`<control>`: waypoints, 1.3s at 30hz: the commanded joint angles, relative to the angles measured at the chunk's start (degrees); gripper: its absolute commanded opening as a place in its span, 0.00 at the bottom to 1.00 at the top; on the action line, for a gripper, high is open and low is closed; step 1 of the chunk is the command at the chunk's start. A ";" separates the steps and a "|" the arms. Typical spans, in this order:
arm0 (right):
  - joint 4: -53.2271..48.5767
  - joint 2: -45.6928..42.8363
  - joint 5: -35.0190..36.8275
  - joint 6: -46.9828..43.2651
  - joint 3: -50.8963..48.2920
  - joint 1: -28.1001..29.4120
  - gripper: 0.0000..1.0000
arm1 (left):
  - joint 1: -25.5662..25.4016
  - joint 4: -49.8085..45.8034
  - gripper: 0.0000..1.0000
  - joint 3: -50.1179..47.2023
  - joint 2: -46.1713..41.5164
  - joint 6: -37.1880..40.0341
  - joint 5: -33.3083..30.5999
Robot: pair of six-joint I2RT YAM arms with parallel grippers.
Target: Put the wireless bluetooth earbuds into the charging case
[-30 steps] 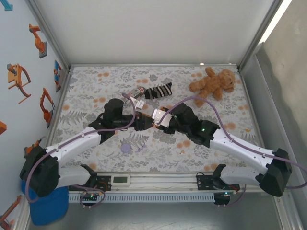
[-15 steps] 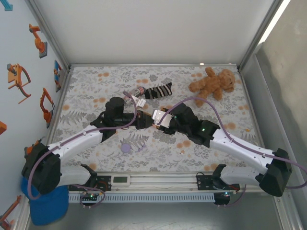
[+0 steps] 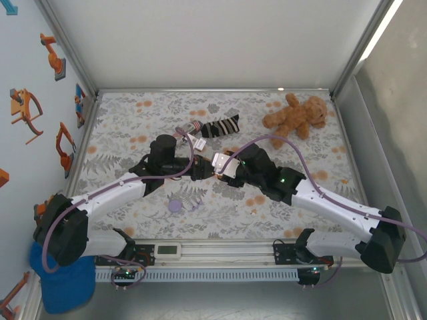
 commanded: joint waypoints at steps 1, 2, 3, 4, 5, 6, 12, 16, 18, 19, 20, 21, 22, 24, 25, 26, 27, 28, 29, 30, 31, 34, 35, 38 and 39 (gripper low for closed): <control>0.43 -0.13 -0.72 0.04 0.56 0.13 0.46 | -0.12 1.47 0.27 1.67 0.70 -0.01 1.29; 0.48 -0.13 -0.68 0.05 0.60 0.14 0.46 | -0.12 1.49 0.25 1.61 0.73 -0.01 1.32; 0.35 -0.13 -0.64 0.05 0.56 0.14 0.46 | -0.12 1.55 0.23 1.67 0.66 -0.04 1.36; 0.41 -0.15 -0.64 0.13 0.63 0.16 0.46 | -0.12 1.53 0.21 1.63 0.61 -0.02 1.28; 0.34 -0.23 -0.64 0.22 0.54 0.07 0.46 | -0.13 1.59 0.20 1.59 0.49 0.00 1.21; 0.32 -0.31 -0.64 0.30 0.50 0.14 0.47 | -0.12 1.71 0.18 1.55 0.31 0.00 1.07; 0.03 -0.66 -0.94 1.51 0.61 0.14 0.51 | -0.16 3.26 0.14 0.55 -1.19 -0.53 0.16; -0.01 -1.50 -1.83 2.64 0.55 -0.13 0.65 | -0.07 3.99 0.12 -0.53 -2.86 -0.07 -1.39; -0.11 -2.34 -3.17 3.62 0.62 -0.68 0.71 | 0.11 4.56 0.11 -1.36 -3.84 0.34 -2.34; -0.36 -2.90 -4.24 4.35 0.68 -1.14 0.73 | 0.18 5.12 0.10 -1.94 -4.33 0.48 -2.89; -0.48 -3.48 -5.27 5.02 0.64 -1.69 0.74 | 0.28 5.71 0.10 -2.40 -4.83 0.66 -3.29; -0.42 -4.16 -6.76 5.92 0.55 -2.32 0.76 | 0.42 6.49 0.09 -3.07 -5.39 0.71 -3.84; -0.38 -4.93 -8.47 6.78 0.35 -3.20 0.78 | 0.65 7.29 0.08 -3.77 -5.96 0.87 -4.31; -0.25 -6.22 -11.69 8.54 -0.08 -4.75 0.79 | 0.88 9.28 0.05 -5.20 -7.10 1.42 -5.26; -0.09 -6.98 -13.91 9.56 -0.46 -5.67 0.81 | 1.09 10.52 0.05 -6.21 -7.98 1.77 -5.88; -0.11 -7.77 -16.93 10.69 -0.75 -6.79 0.83 | 1.08 11.79 0.03 -7.09 -8.71 2.02 -6.53; -0.27 -8.38 -19.98 11.64 -0.80 -7.75 0.85 | 1.12 13.38 0.02 -8.12 -9.57 2.50 -7.31; -0.30 -9.09 -24.02 13.00 -0.92 -9.01 0.86 | 1.27 15.03 0.00 -9.25 -10.42 3.03 -7.89; -0.16 -9.73 -26.81 14.44 -1.04 -9.97 0.86 | 1.25 16.77 0.00 -10.28 -11.29 3.41 -8.20; 0.10 -10.22 -29.70 15.77 -1.20 -10.99 0.86 | 1.21 18.89 0.00 -11.58 -12.29 3.89 -8.54; 0.58 -10.75 -31.60 17.03 -1.49 -11.76 0.86 | 1.15 20.78 0.00 -12.64 -13.08 4.25 -8.76; 4.43 -11.82 -37.08 21.48 -3.02 -14.09 0.86 | 1.04 25.81 0.00 -15.89 -15.60 5.73 -9.69; 5.89 -11.96 -38.41 23.11 -3.54 -14.76 0.87 | 1.02 26.75 0.00 -16.60 -16.41 6.52 -10.03; 10.20 -11.94 -41.95 27.26 -4.36 -15.85 0.87 | 0.74 28.68 0.00 -18.04 -18.10 8.78 -10.24; 11.66 -11.78 -42.61 28.54 -4.49 -15.95 0.87 | 0.63 29.53 0.00 -18.47 -18.53 9.52 -10.37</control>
